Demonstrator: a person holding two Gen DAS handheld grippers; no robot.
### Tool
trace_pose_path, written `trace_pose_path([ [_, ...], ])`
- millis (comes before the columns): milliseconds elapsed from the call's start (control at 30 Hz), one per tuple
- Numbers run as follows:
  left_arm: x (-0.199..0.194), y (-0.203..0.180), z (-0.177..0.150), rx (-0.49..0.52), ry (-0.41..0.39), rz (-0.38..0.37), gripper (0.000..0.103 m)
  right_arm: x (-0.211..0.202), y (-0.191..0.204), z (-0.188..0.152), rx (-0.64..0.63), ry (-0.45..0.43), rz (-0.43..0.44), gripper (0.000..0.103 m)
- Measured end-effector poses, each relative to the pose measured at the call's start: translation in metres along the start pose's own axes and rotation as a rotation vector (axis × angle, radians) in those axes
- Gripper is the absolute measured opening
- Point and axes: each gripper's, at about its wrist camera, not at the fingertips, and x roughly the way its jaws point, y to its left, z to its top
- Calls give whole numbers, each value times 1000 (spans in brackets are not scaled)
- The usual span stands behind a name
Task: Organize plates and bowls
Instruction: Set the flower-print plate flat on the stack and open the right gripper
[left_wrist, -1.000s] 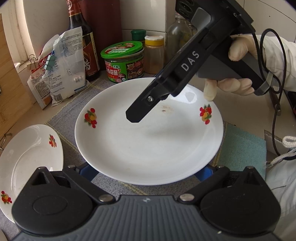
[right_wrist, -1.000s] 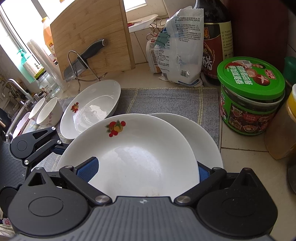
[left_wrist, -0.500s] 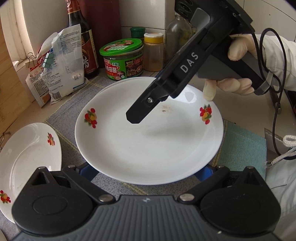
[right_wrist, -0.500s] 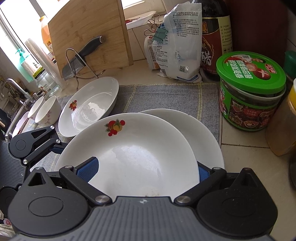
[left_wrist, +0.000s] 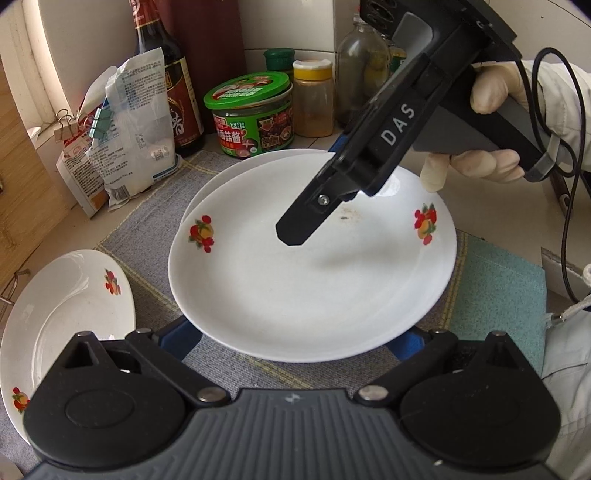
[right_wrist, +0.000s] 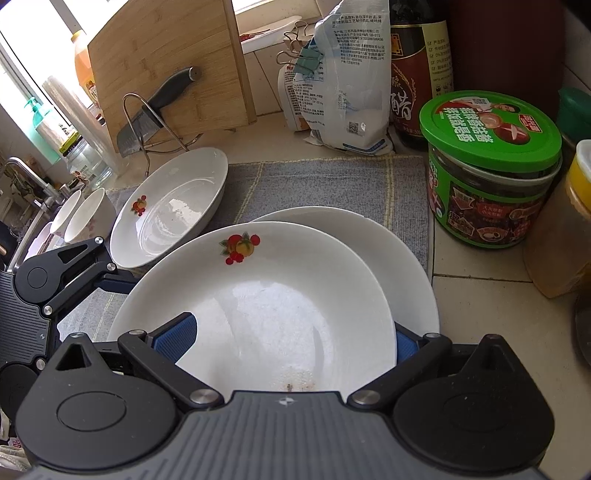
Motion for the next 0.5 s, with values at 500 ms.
trace_pose_path([
  [500,3,0,0,6,-4,1,101,-10,0,-4,29,14,-48,103],
])
